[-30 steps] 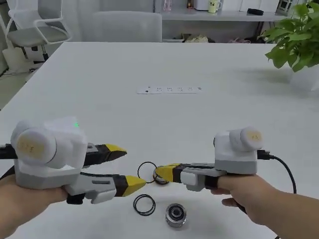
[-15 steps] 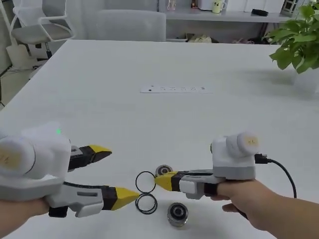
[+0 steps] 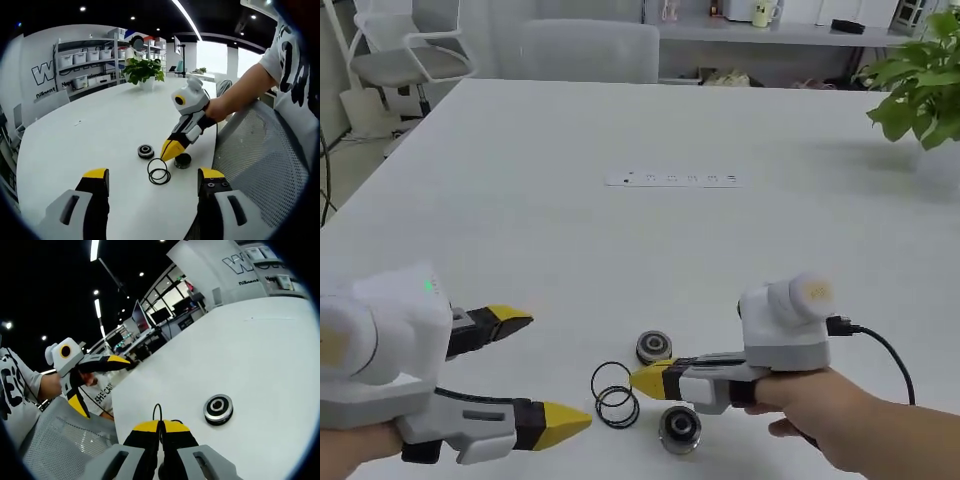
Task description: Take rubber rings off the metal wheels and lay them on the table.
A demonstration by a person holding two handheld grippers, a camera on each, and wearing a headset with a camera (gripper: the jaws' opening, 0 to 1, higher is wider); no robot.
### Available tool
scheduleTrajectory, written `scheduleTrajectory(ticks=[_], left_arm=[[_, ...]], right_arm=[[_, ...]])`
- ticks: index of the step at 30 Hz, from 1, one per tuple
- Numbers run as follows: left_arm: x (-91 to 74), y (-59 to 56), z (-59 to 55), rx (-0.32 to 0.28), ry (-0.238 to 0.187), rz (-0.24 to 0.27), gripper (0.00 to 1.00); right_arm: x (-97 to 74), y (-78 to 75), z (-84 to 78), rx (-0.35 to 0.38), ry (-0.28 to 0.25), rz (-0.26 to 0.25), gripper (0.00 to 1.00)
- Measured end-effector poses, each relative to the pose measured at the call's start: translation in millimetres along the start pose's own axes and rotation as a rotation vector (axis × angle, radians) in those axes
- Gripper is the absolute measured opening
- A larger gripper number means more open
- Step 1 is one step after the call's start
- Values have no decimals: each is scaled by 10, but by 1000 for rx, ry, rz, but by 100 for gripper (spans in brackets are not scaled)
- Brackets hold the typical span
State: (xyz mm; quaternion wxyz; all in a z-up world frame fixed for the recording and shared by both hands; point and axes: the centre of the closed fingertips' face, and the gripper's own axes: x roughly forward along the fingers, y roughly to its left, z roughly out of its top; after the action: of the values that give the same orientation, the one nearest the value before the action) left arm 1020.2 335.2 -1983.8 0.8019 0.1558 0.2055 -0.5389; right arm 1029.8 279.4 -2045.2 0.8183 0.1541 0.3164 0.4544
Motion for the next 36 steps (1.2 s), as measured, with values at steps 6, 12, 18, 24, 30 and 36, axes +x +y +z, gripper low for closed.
scheduleTrajectory(ticks=[6, 12, 18, 24, 30, 36], left_arm=[[-16, -10, -47, -6, 10, 3, 73], [-15, -26, -75, -7, 19, -2, 75], [-5, -32, -91, -6, 27, -5, 75], [3, -47, -94, -5, 31, -10, 75], [-1, -42, -97, -1, 34, -7, 75], [-10, -27, -113, -8, 34, -3, 75]], right_arm=[[16, 5, -77, -1, 30, 1, 0], [23, -16, -143, -1, 56, -4, 0], [26, -37, -206, -5, 81, -12, 0], [31, -56, -249, -30, 104, -21, 0], [35, -82, -199, -82, 83, -42, 6], [12, -120, -122, -97, 54, -57, 10]])
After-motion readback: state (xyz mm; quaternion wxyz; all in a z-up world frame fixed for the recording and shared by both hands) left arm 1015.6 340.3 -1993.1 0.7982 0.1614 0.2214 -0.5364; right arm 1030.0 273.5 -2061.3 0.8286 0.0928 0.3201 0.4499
